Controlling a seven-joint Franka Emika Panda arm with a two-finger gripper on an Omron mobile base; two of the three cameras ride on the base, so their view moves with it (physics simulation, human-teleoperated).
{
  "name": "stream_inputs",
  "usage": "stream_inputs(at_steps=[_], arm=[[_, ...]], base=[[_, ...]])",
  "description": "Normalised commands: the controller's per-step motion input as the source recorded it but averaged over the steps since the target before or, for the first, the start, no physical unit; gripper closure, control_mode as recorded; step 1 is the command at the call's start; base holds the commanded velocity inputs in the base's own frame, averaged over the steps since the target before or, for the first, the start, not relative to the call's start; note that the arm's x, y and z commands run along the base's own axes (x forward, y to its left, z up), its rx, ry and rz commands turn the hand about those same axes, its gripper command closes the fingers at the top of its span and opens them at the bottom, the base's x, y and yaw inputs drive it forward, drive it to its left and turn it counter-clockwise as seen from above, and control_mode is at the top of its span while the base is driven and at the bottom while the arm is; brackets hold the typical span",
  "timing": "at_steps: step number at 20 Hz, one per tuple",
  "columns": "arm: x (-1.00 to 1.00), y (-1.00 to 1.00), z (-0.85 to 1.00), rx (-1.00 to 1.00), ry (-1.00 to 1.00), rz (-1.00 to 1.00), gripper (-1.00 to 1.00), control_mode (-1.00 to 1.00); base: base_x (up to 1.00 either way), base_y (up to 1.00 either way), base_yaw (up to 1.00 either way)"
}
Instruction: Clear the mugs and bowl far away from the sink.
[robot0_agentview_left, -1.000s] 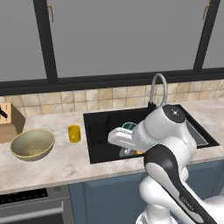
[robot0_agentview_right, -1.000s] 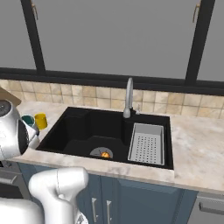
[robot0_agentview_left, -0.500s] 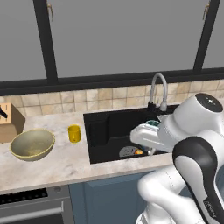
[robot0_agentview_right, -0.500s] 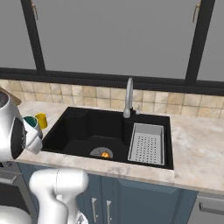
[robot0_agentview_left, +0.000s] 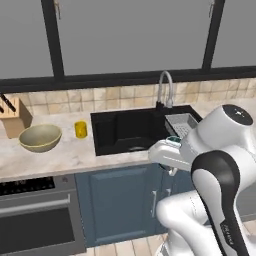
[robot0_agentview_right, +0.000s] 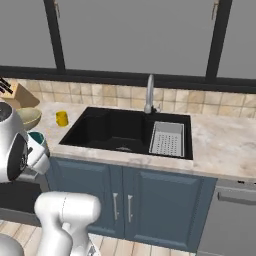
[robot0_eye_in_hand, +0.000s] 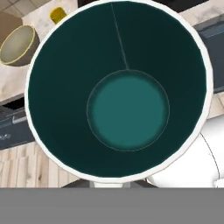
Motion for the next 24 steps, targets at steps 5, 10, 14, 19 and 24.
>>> stream_inputs(at_steps=[5,10,14,19,24], arm=[[0.0,0.0,0.0,0.0,0.0,0.0,1.0,1.0],[0.0,0.0,0.0,0.0,0.0,0.0,1.0,1.0],[0.0,0.0,0.0,0.0,0.0,0.0,1.0,1.0],[0.0,0.0,0.0,0.0,0.0,0.0,1.0,1.0],[0.0,0.0,0.0,0.0,0.0,0.0,1.0,1.0]], base=[[-1.0,-0.03,0.09],[-0.75,-0.15,0.35],[-0.45,-0.21,0.5],[-0.35,-0.31,0.65],[-0.18,-0.48,0.72]])
